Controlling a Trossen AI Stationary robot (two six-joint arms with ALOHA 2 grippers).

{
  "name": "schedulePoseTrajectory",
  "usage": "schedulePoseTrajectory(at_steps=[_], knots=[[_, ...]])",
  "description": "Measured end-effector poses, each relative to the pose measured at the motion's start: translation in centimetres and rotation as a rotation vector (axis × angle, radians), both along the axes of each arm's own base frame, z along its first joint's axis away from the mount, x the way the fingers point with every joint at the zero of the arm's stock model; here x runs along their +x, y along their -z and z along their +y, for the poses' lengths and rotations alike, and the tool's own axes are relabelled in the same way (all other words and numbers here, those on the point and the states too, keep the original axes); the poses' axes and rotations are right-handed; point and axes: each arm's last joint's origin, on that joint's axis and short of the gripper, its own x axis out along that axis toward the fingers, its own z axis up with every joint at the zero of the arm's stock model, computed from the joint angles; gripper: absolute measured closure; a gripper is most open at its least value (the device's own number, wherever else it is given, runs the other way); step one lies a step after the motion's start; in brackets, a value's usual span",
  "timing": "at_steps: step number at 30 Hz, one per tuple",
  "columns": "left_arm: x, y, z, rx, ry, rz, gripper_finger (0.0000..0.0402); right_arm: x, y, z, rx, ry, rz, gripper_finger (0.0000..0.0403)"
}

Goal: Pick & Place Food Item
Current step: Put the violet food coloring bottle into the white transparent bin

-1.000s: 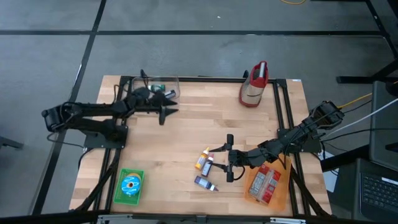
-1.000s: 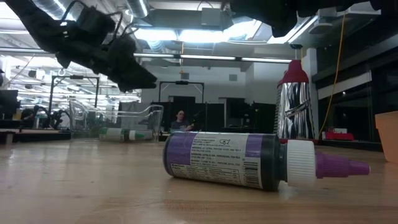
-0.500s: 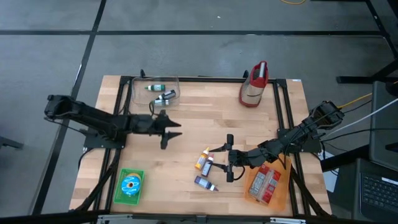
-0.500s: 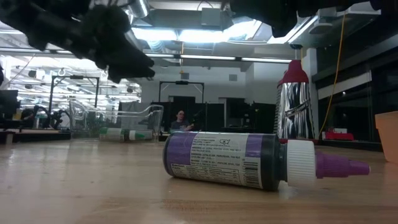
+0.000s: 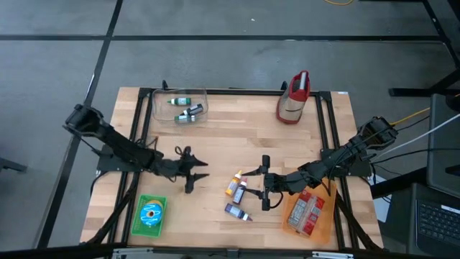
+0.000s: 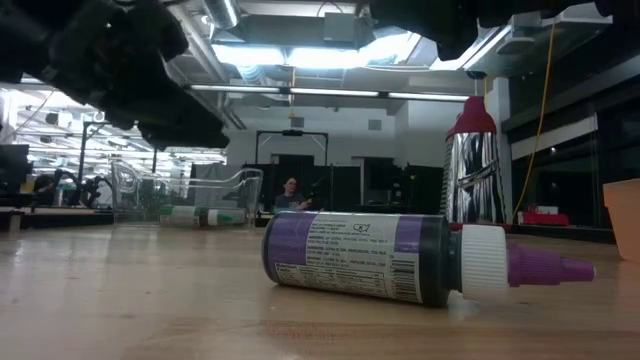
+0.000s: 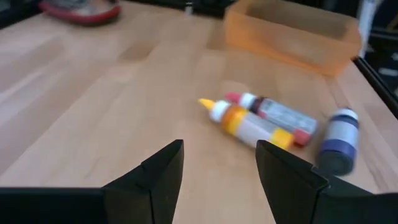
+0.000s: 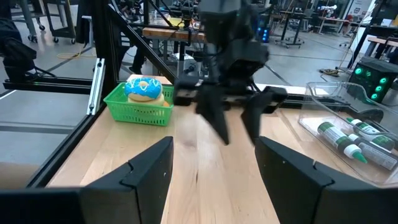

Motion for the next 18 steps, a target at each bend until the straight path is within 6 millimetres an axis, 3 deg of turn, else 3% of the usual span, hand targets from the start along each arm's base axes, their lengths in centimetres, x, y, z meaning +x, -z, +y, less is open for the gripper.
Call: schedulePoseTrajectory(at_steps=[7, 12, 18], knots=[[3.8, -0.5, -2.9, 0.183, 0.108, 0.044, 0.0205, 0.0, 0.0, 0.0, 0.0, 0.002, 0.0, 0.0172], [6.7, -0.2, -3.9, 0.217, 0.155, 0.093, 0.0205, 0.0, 0.0, 0.0, 0.005, 0.0, 0.0, 0.0173], [8.6, 0.2, -6.0, 0.206, 0.322, 0.114, 0.0205, 0.0, 0.1, 0.0, 0.002, 0.0, 0.007, 0.0173]])
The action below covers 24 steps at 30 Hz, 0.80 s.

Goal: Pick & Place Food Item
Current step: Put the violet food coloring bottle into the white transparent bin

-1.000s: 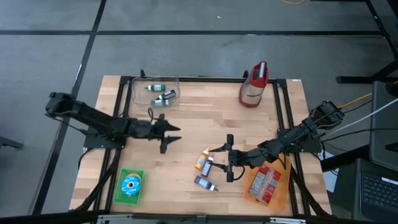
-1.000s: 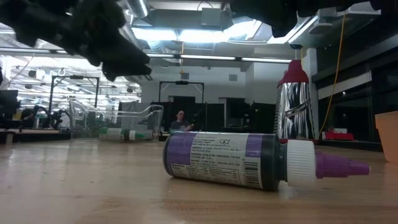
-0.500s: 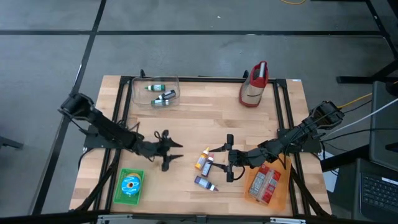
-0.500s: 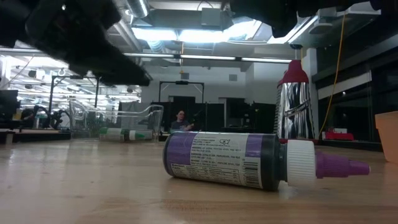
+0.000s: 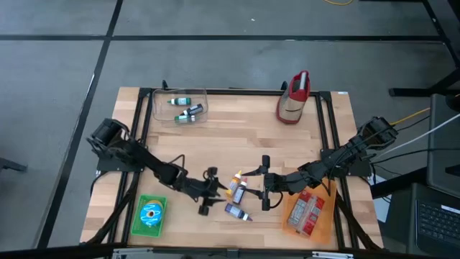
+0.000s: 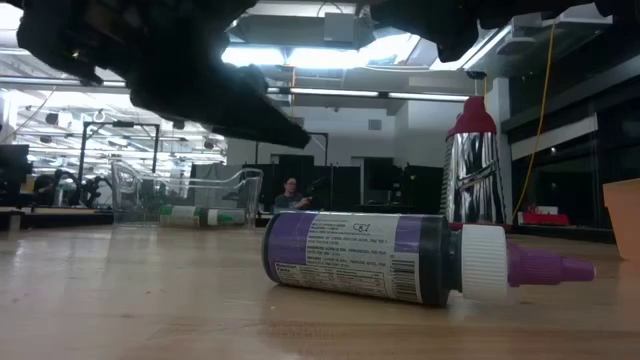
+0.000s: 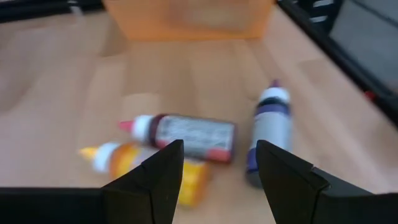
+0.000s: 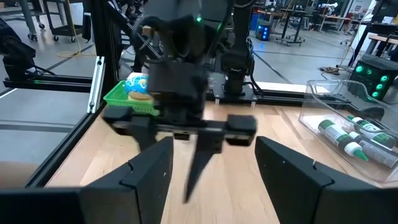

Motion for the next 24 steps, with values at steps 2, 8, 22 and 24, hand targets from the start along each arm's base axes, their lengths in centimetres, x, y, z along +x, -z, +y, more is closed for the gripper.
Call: schedulePoseTrajectory(at_steps=[2, 8, 22, 24], knots=[[0.3, 0.0, -0.5, -0.022, 0.026, 0.004, 0.0205, 0.0, 0.0, 0.0, 0.002, 0.0, 0.0, 0.0173], [0.4, -0.5, -1.7, -0.056, 0.061, -0.011, 0.0205, 0.0, 0.0, 0.0, 0.004, 0.001, 0.002, 0.0173], [0.5, 0.9, -1.8, -0.039, 0.038, 0.021, 0.0206, 0.0, 0.0, 0.0, 0.019, 0.003, 0.002, 0.0173], [0.8, 1.9, -2.0, -0.053, 0.046, 0.03, 0.0206, 0.0, 0.0, 0.0, 0.019, 0.003, 0.002, 0.0173]])
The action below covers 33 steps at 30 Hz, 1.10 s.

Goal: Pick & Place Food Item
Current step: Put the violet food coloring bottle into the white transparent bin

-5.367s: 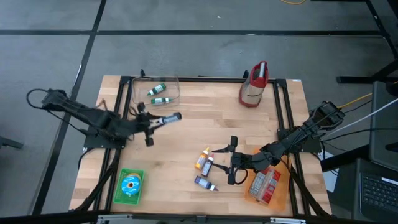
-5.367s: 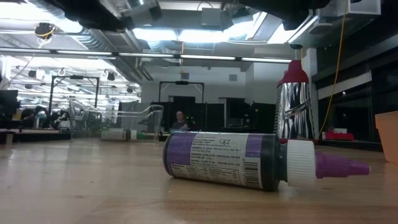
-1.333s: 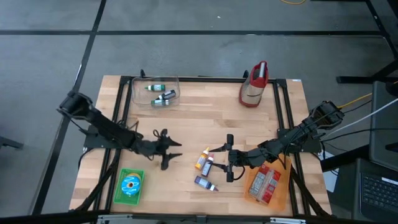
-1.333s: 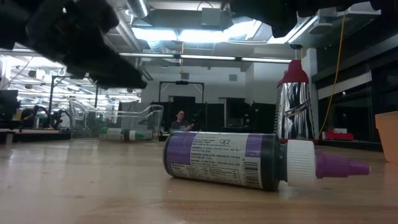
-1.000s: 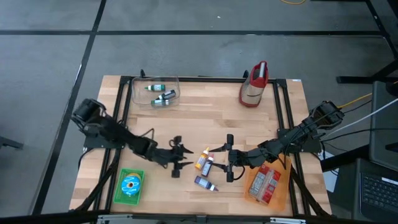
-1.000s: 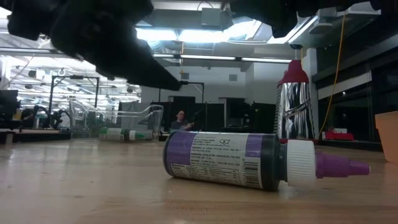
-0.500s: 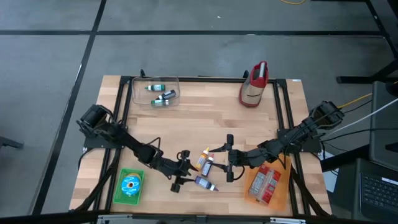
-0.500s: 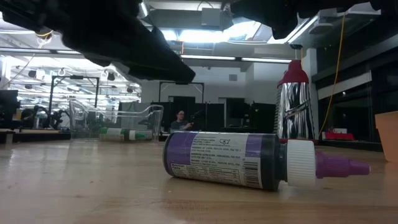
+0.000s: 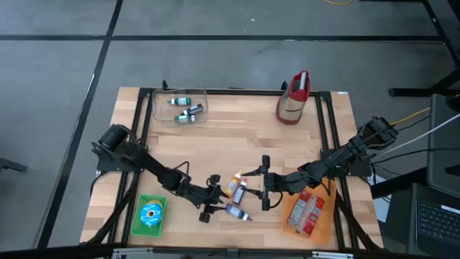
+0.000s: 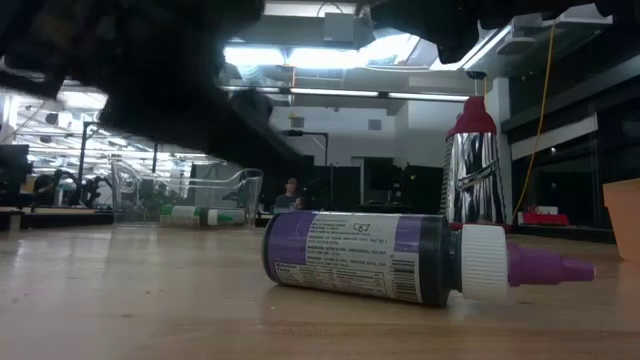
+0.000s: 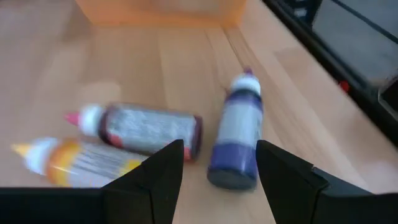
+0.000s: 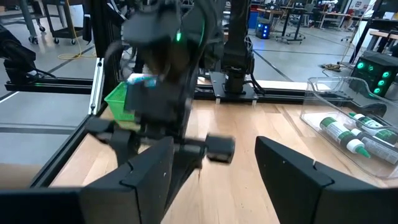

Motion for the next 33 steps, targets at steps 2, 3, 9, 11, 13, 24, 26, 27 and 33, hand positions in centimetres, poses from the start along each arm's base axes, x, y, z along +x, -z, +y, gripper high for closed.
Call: schedulePoseTrajectory(at_steps=[2, 3, 9, 11, 13, 24, 26, 27, 33], knots=[[0.2, 1.0, -0.2, -0.009, 0.013, 0.002, 0.0206, 0.0, 0.0, 0.0, 0.0, 0.0, 0.0, 0.0173], [0.4, 1.3, -0.3, -0.02, 0.02, -0.01, 0.0206, 0.0, 0.0, 0.0, 0.0, 0.0, 0.0, 0.0173], [1.4, 1.8, -0.4, -0.053, 0.041, -0.029, 0.0206, 0.0, 0.0, 0.0, -0.001, 0.0, 0.002, 0.0173], [1.7, 1.6, -0.6, -0.049, 0.045, -0.017, 0.0206, 0.0, 0.0, 0.0, -0.002, 0.0, 0.003, 0.0173], [1.8, 1.7, -0.7, -0.033, 0.059, 0.011, 0.0206, 0.0, 0.0, 0.0, -0.002, 0.0, 0.003, 0.0173], [2.0, 2.8, -0.4, -0.032, 0.056, 0.063, 0.0206, 0.0, 0.0, 0.0, -0.002, 0.0, 0.003, 0.0173], [2.3, 3.6, -0.3, -0.064, 0.062, 0.074, 0.0206, 0.0, 0.0, 0.0, -0.002, 0.0, 0.004, 0.0173], [2.3, 4.0, -0.3, -0.076, 0.069, 0.089, 0.0206, 0.0, 0.0, 0.0, -0.002, 0.0, 0.004, 0.0173], [2.8, 4.9, -0.4, -0.134, 0.079, 0.042, 0.0206, 0.0, 0.1, 0.0, -0.005, 0.0, 0.009, 0.0173]])
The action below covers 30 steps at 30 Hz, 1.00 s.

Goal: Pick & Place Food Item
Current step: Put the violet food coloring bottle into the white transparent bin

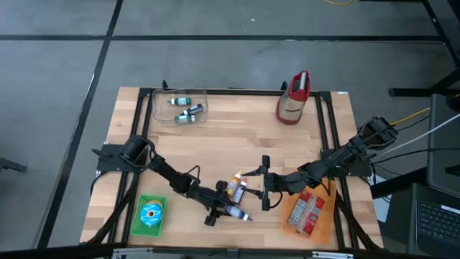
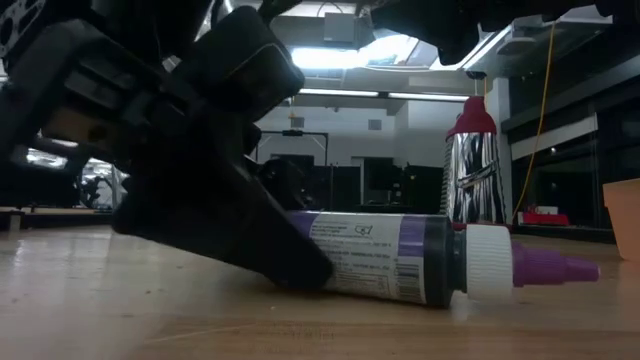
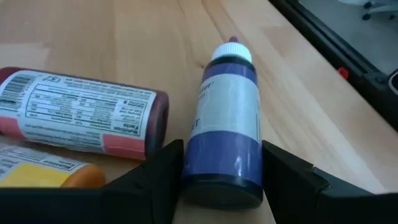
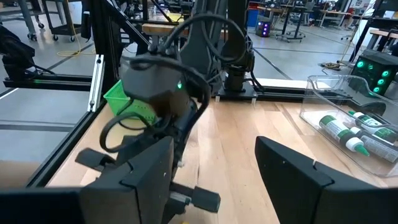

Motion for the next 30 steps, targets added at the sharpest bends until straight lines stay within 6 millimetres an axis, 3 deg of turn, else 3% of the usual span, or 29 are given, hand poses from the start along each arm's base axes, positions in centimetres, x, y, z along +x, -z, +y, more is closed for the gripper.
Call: schedulePoseTrajectory(at_steps=[4, 11, 19, 26, 30], knots=[[0.0, -0.2, 0.0, 0.017, 0.012, -0.023, 0.0216, 0.0, 0.0, 0.0, 0.0, 0.0, 0.001, 0.0173], [0.1, -0.4, 0.0, 0.019, 0.016, -0.032, 0.0269, 0.0, 0.0, 0.0, -0.001, 0.0, 0.004, 0.0172], [0.0, -0.6, 0.0, 0.02, 0.017, -0.026, 0.0269, 0.0, 0.0, 0.0, -0.001, 0.0, 0.004, 0.0172], [-0.3, -2.7, 0.5, 0.054, 0.012, -0.001, 0.0269, 0.0, 0.1, 0.0, 0.008, 0.001, 0.006, 0.0172], [-1.8, -4.3, 1.4, 0.113, -0.029, 0.038, 0.0269, 0.0, 0.1, 0.1, 0.012, -0.026, 0.009, 0.0172]])
